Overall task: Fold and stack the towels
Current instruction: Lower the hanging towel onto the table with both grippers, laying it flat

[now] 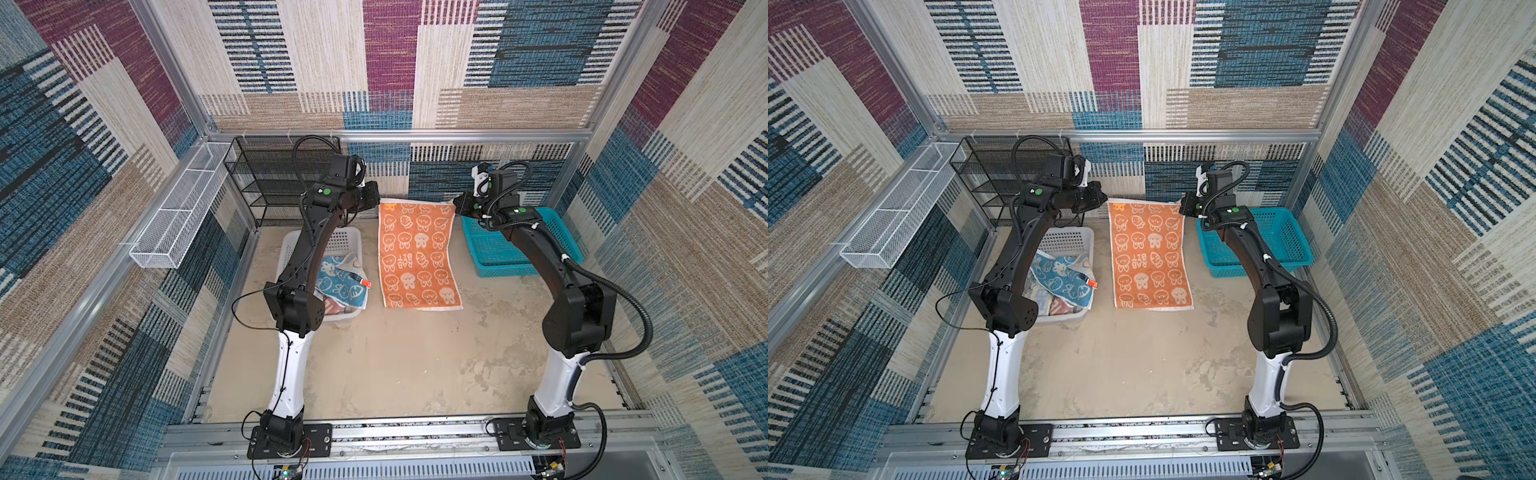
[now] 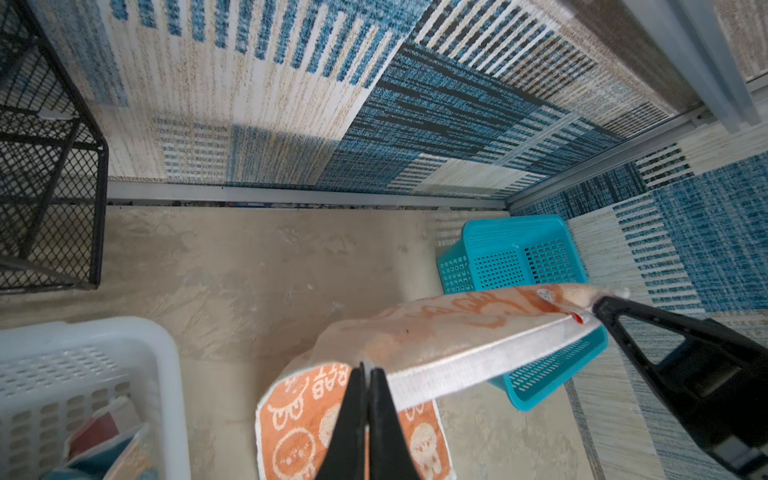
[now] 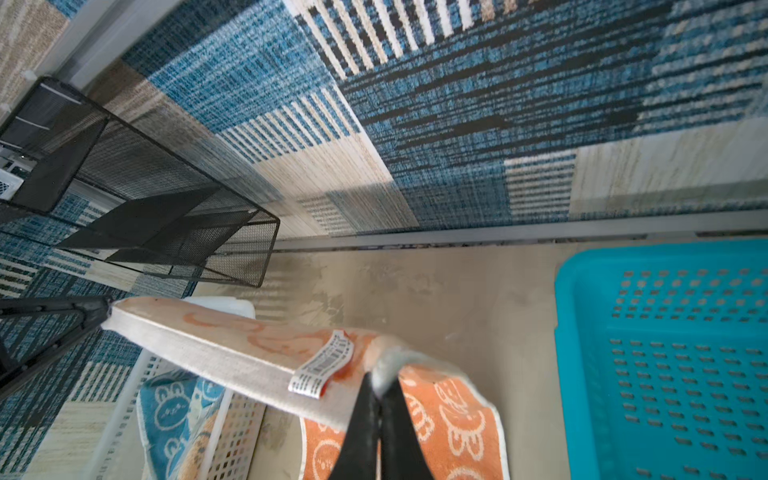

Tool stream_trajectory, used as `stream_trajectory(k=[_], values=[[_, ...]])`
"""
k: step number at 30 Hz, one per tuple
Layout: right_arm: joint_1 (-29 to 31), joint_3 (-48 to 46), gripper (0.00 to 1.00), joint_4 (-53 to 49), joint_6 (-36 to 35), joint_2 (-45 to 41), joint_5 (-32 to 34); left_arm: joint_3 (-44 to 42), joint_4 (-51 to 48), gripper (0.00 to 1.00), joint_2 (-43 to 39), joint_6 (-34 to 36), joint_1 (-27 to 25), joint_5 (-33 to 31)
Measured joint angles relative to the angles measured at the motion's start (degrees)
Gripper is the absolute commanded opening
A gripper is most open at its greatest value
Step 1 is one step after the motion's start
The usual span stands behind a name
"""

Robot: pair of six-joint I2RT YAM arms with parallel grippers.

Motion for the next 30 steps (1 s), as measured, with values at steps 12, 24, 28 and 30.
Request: stream_trajectory(k=[12, 24, 28, 30], values=[[-0.9, 9.8, 0.0, -1.4, -1.9, 11.6, -0.1, 1.5, 9.5, 0.0, 8.7, 2.4, 0.1, -1.1], [-2.9, 25.9, 0.0, -4.4, -3.0, 18.3, -1.2, -0.7, 21.7, 0.0, 4.2, 7.8, -0.9, -0.7], [-3.1, 26.2, 0.0, -4.4, -3.4, 18.7, -1.2, 2.1, 23.6, 0.0, 6.9, 9.2, -0.9, -1.6], [-3.4, 27.1, 0.0, -4.5, -3.5, 19.2, -1.6, 3.1, 23.7, 0.0, 8.1, 9.6, -0.9, -1.9]])
